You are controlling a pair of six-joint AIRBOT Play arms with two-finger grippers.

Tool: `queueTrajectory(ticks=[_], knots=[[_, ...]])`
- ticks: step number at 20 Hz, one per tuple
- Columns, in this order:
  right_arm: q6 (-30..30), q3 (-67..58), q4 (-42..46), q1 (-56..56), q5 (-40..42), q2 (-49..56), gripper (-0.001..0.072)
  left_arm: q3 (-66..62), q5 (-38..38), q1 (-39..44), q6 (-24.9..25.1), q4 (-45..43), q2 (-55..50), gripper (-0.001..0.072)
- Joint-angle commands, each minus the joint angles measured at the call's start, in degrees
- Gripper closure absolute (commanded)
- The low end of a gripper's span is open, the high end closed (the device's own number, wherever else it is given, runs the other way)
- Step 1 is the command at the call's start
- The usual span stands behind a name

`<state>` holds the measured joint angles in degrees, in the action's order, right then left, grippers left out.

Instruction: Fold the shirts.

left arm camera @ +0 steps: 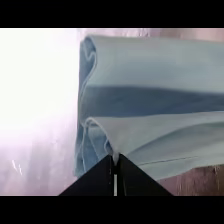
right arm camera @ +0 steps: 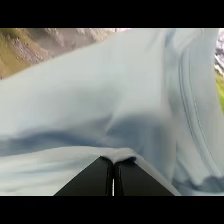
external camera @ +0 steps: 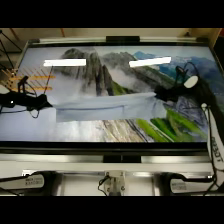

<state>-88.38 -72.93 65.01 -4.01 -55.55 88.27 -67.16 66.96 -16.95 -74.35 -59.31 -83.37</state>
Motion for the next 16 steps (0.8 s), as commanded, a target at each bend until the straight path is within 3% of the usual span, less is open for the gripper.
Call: queueTrajectory(ticks=[1, 2, 3, 4, 5, 8, 16], knots=[[-1.40, -6.71, 0.00, 1.73, 1.60, 8.41, 0.0653, -7.43, -0.85, 2.25, -6.45, 0.04, -10.05, 0.0674], [-0.92, -6.88, -0.02, 1.70, 1.75, 9.03, 0.0622, -7.98, -0.63, 2.27, -8.04, 0.07, -11.63, 0.0645], [0.52, -6.88, 0.24, 1.64, 1.33, 9.05, 0.0370, -8.13, -0.04, 2.25, -8.92, 0.26, -12.46, 0.0493], [3.06, -7.28, 2.05, 1.25, -0.55, 8.94, 0.0021, -8.13, 1.25, 2.21, -8.85, 0.13, -12.63, 0.0203], [3.98, -8.48, 6.91, 0.74, -4.33, 8.94, 0.0014, -8.22, 2.34, 1.99, -8.74, -0.46, -12.50, 0.0108], [4.00, -9.92, 18.10, 0.74, -12.94, 8.98, 0.0012, -8.22, 4.70, 1.20, -8.39, -0.42, -11.47, 0.0110], [4.35, -9.92, 17.84, -0.13, -12.81, 11.58, 0.0012, -8.20, 7.23, 2.86, -7.34, 0.31, -8.81, 0.0112]])
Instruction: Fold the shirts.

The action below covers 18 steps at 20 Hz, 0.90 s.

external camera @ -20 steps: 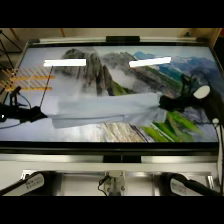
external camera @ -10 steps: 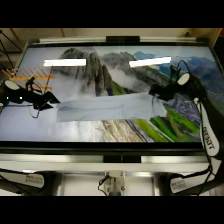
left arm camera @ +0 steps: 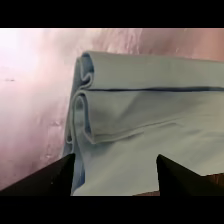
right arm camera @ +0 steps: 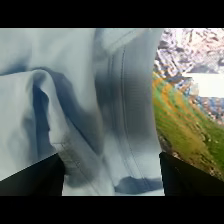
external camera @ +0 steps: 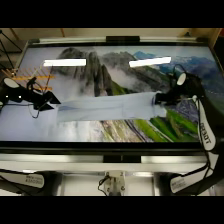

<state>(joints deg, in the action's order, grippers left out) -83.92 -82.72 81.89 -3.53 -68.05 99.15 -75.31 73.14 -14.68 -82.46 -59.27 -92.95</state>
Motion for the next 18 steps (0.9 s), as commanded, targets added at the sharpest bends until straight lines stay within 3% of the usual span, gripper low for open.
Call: queueTrajectory(ticks=[1, 8, 9, 12, 15, 18], knots=[[-0.50, -0.13, 0.92, -0.70, -0.39, 1.14, 0.0012, -0.04, 1.01, 0.83, 0.81, 0.26, 0.98, 0.0112], [0.37, -0.13, -9.90, -0.66, -2.54, 4.61, 0.0025, -0.07, 1.09, 2.49, 0.94, 1.20, 1.05, 0.0111], [0.39, -0.13, -11.32, -0.66, -2.58, 4.61, 0.0075, -0.07, 1.11, 2.49, 0.96, 1.97, 1.11, 0.0112], [1.16, -0.22, -16.22, -0.66, -3.21, 4.39, 0.0566, -0.07, 1.09, 2.49, 0.96, 3.06, 2.38, 0.0111], [5.07, -1.22, -19.19, -0.66, -4.46, 1.33, 0.0653, -0.07, 1.07, 2.51, 0.94, 4.50, 4.44, 0.0116], [6.51, -1.62, -19.28, -0.66, -5.49, -5.84, 0.0653, -0.04, 1.27, 4.22, 0.92, 11.67, 5.42, 0.0120]])
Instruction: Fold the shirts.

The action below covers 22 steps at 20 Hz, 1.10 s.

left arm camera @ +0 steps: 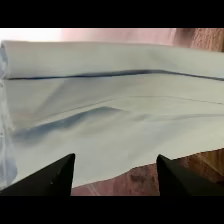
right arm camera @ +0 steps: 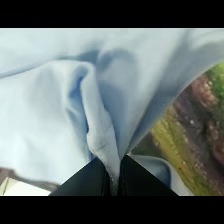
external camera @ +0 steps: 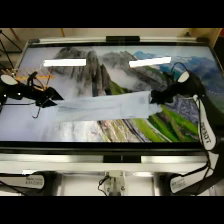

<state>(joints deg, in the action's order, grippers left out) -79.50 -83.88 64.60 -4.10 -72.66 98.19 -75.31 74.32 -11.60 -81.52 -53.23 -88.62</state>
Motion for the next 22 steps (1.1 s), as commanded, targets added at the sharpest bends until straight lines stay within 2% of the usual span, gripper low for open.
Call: queueTrajectory(ticks=[1, 2, 3, 4, 9, 11, 13, 16, 18, 20, 22], knots=[[2.05, -0.46, -2.08, -0.09, -1.79, -7.63, 0.0654, -0.02, 0.04, 2.80, 0.00, 7.50, 1.07, 0.0166], [2.01, -0.46, -2.69, -0.09, -3.17, -10.29, 0.0654, -0.02, -0.33, 5.03, 0.04, 8.04, 0.96, 0.0378], [1.92, -0.46, -3.54, -0.09, -4.70, -12.63, 0.0654, 0.07, -1.25, 8.07, 0.04, 8.04, 0.79, 0.0505], [1.64, -0.46, -4.72, -0.09, -6.43, -14.93, 0.0654, 0.46, -2.91, 11.69, 0.09, 8.07, 0.63, 0.0532], [-1.27, -0.46, -11.61, -0.09, -13.60, -24.13, 0.0654, 1.81, -16.33, 33.24, 0.02, 12.20, -2.69, 0.0580], [-3.21, -0.46, -13.22, -0.09, -16.50, -27.50, 0.0653, 1.73, -24.72, 41.22, -0.09, 14.01, -4.72, 0.0586], [-4.96, -0.46, -13.33, -0.13, -18.93, -30.38, 0.0653, 1.60, -30.97, 47.04, -0.20, 16.87, -6.80, 0.0666], [-7.54, -0.46, -14.21, -0.11, -22.53, -34.07, 0.0653, 1.33, -33.99, 51.15, -1.44, 19.82, -10.05, 0.0666], [-8.39, -0.46, -14.80, -0.09, -23.61, -35.39, 0.0653, 1.31, -36.70, 52.00, -1.64, 25.35, -12.00, 0.0666], [-8.57, -0.44, -14.53, -0.07, -23.06, -35.34, 0.0654, 1.20, -37.18, 52.22, 2.69, 29.99, -12.98, 0.0666], [-8.59, -0.44, -14.64, -0.07, -21.55, -33.99, 0.0654, 1.20, -34.56, 50.12, 6.10, 29.66, -11.80, 0.0673]])
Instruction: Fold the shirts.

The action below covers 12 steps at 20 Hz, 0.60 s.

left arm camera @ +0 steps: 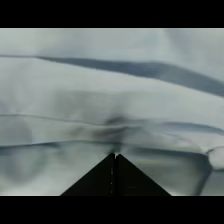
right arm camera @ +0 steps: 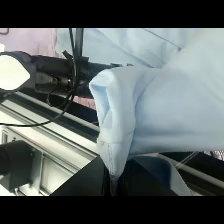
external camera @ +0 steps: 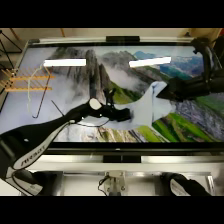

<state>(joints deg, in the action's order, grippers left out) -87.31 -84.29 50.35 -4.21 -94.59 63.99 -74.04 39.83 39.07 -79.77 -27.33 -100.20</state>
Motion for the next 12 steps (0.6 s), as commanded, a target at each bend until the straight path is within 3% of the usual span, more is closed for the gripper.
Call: queueTrajectory(ticks=[1, 4, 8, 12], knots=[[-0.79, -0.02, -0.57, 0.11, 0.96, 1.31, 0.0654, -0.07, 1.95, -2.58, 4.33, 2.73, 1.01, 0.0674], [-0.02, -0.02, -0.37, 4.04, 4.94, 5.05, 0.0654, -0.04, 12.72, -11.85, 4.46, -8.33, 8.59, 0.0674], [0.98, -0.02, -0.68, 15.52, 16.74, 12.85, 0.0653, -0.07, 21.92, -28.59, -0.07, -24.65, 23.74, 0.0674], [0.96, -0.02, -3.52, 29.03, 30.42, 24.83, 0.0653, -0.07, 26.56, -47.06, -0.02, -25.38, 38.47, 0.0673]])
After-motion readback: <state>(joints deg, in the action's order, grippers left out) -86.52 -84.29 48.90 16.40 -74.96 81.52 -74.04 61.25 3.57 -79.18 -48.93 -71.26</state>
